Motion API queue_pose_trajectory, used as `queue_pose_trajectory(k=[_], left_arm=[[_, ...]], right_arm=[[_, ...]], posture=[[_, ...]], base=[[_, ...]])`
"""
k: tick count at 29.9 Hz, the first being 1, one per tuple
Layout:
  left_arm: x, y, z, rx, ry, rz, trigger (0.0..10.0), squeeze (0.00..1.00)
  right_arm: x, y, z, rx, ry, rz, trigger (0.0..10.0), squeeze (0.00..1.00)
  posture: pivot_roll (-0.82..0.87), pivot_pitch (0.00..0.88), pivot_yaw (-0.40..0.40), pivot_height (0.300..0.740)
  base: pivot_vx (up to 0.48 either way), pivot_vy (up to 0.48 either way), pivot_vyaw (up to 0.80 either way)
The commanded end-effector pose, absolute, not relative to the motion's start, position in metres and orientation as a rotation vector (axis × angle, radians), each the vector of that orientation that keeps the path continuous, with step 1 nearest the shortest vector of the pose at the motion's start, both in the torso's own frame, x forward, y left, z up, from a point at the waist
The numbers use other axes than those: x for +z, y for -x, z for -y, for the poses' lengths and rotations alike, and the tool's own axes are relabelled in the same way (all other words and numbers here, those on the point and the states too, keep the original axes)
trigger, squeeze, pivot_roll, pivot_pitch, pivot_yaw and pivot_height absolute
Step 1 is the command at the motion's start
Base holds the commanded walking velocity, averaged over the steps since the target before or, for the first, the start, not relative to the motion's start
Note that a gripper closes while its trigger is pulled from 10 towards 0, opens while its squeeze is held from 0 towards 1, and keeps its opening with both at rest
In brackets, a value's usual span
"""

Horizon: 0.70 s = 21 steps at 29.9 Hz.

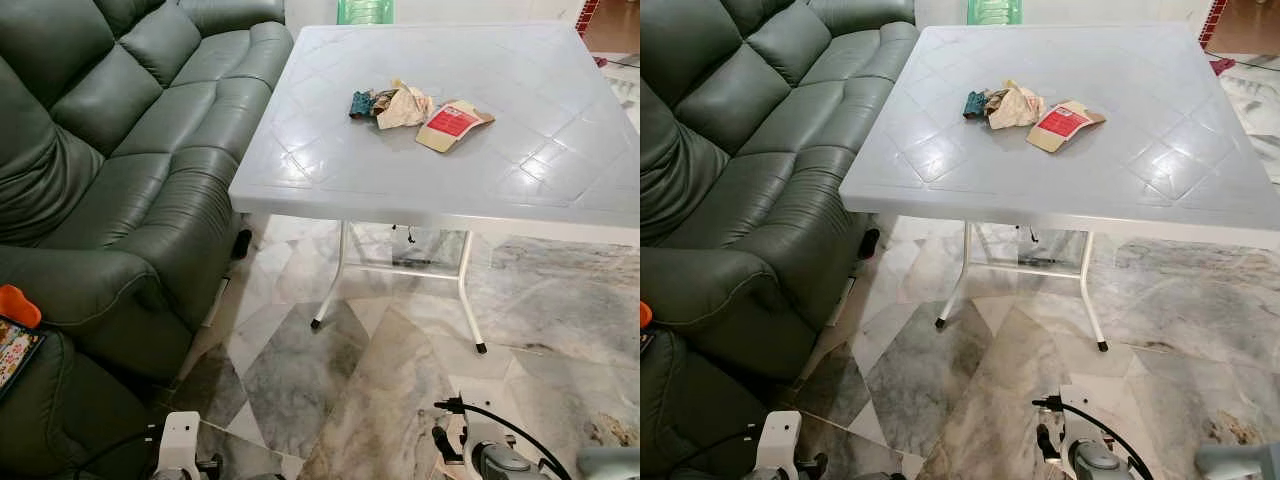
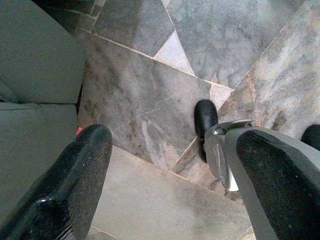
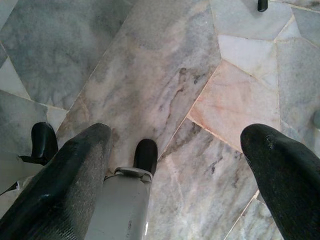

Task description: Picking trash to rubbish bin

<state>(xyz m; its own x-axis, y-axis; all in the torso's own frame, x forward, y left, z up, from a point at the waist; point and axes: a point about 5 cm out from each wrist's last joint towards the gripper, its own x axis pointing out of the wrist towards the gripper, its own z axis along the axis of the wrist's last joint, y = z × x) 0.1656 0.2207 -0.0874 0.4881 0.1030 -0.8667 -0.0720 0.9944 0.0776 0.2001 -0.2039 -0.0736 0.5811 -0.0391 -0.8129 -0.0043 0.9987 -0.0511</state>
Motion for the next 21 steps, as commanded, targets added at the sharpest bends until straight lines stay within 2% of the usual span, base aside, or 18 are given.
queue_pose_trajectory(k=[1,10,11,13,21], left_arm=[[-0.041,-0.248,-0.221,0.200,-0.009,-0.825,10.0,0.00],[-0.042,-0.247,-0.223,0.200,-0.018,-0.829,10.0,0.00],[-0.046,-0.240,-0.224,0.208,-0.001,-0.847,10.0,0.00],[-0.052,-0.231,-0.224,0.217,0.025,-0.870,10.0,0.00],[-0.056,-0.226,-0.221,0.199,0.022,-0.889,10.0,0.00]], right_arm=[[-0.037,-0.266,0.155,0.066,0.124,-0.846,10.0,0.00],[-0.038,-0.266,0.156,0.072,0.159,-0.850,10.0,0.00],[-0.040,-0.262,0.167,0.061,0.188,-0.841,10.0,0.00],[-0.041,-0.258,0.178,0.051,0.217,-0.826,10.0,0.00],[-0.043,-0.256,0.175,0.088,0.198,-0.830,10.0,0.00]], posture=[[0.02,0.000,0.049,0.740],[0.02,0.000,0.055,0.740],[0.00,0.027,0.033,0.740],[0.00,0.027,0.033,0.740],[0.00,0.039,0.032,0.740]], base=[[0.000,0.000,0.00],[0.000,0.000,0.00],[0.000,0.000,0.00],[0.000,0.000,0.00],[0.000,0.000,0.00]])
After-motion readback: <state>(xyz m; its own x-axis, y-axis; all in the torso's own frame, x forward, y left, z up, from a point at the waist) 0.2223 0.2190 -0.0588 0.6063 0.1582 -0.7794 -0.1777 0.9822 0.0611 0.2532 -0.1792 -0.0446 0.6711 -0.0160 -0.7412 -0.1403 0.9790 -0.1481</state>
